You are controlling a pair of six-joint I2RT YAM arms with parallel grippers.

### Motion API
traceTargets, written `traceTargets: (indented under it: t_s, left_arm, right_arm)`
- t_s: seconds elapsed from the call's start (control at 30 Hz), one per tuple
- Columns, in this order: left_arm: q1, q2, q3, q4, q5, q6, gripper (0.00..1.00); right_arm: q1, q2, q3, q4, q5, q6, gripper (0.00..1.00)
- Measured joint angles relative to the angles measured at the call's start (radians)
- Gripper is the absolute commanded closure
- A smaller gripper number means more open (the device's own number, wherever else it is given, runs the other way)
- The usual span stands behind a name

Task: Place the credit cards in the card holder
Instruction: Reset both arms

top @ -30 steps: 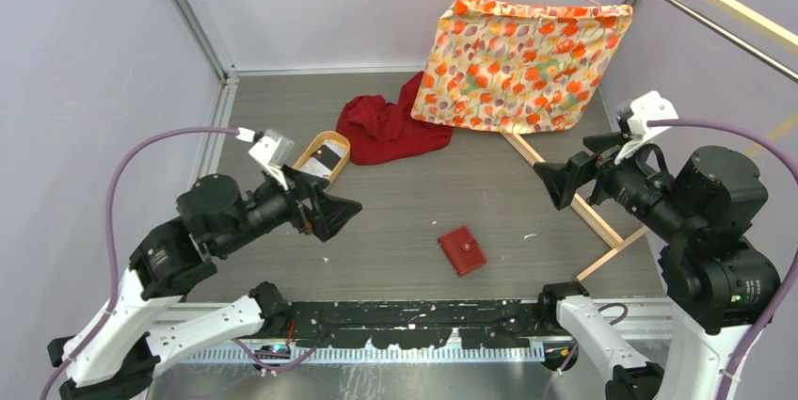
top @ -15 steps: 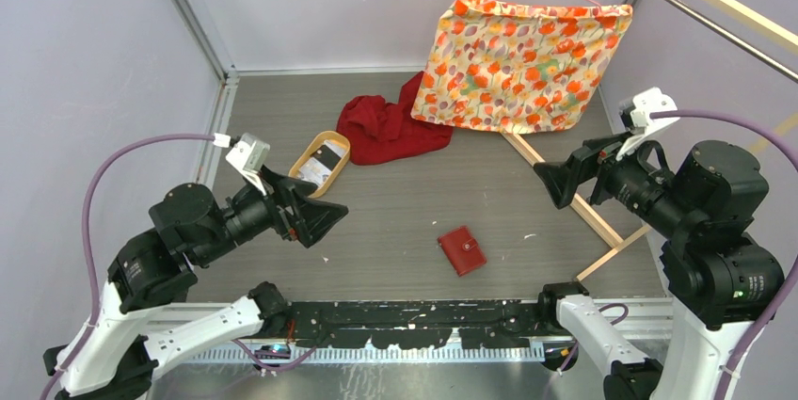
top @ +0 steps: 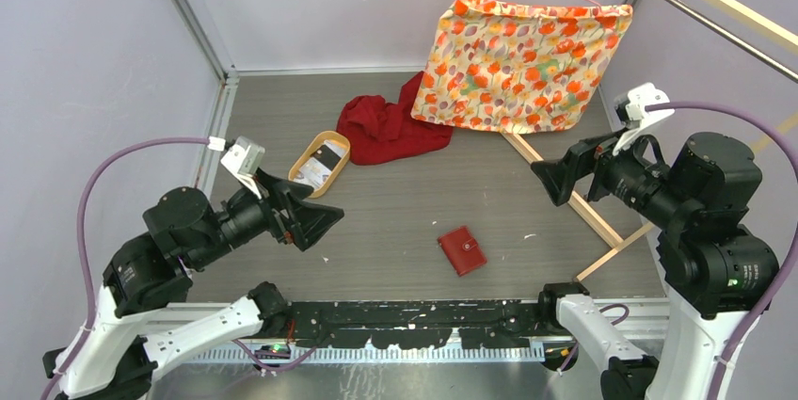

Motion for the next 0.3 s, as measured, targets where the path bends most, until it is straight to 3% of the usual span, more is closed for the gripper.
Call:
traceTargets:
  t_s: [0.3]
  left_arm:
    - [0.0,-0.019,0.0,0.0,-0.008,0.011,0.0]
  right_arm:
    - [-0.02,0.017,0.002,-0.002,-0.031,-0.004,0.0]
